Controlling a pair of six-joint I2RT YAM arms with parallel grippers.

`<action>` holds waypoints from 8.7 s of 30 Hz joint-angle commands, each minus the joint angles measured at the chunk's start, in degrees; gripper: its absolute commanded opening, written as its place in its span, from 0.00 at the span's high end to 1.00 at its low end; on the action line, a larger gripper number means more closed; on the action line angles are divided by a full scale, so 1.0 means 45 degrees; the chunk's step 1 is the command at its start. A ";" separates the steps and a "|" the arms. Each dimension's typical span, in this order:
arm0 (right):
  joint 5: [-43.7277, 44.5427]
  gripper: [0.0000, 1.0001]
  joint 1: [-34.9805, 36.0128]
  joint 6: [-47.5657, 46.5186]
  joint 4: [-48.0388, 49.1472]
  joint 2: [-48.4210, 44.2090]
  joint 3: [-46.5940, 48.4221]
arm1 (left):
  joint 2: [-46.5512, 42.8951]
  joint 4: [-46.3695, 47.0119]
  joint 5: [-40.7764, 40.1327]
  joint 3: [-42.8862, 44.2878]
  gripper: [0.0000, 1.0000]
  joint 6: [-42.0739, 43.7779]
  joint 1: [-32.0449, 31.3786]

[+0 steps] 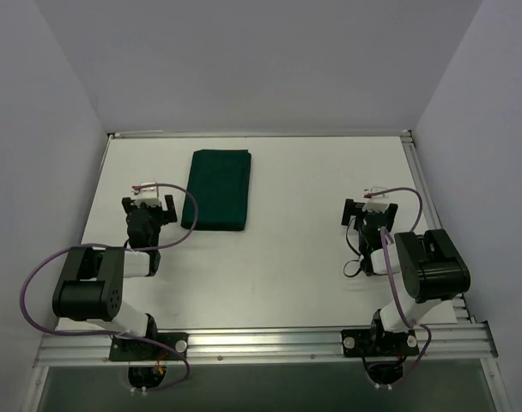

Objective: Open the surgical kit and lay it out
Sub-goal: Move the surgical kit at the center of the board, then open the surgical kit at the center of the board.

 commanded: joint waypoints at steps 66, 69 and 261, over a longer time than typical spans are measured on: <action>-1.1599 1.00 0.1270 0.5070 -1.3070 0.3869 1.0568 | 0.2255 -1.9905 0.5948 1.2376 0.27 0.1752 0.1342; -1.1561 0.99 0.0372 0.3776 -1.5242 0.3419 1.0919 | 0.2196 -1.9690 0.6104 1.2240 0.27 0.1674 0.1265; 0.0587 1.00 0.6385 0.5298 -1.7218 0.6973 1.7502 | 0.7508 -2.1682 0.3507 1.4349 0.98 0.1849 -0.1373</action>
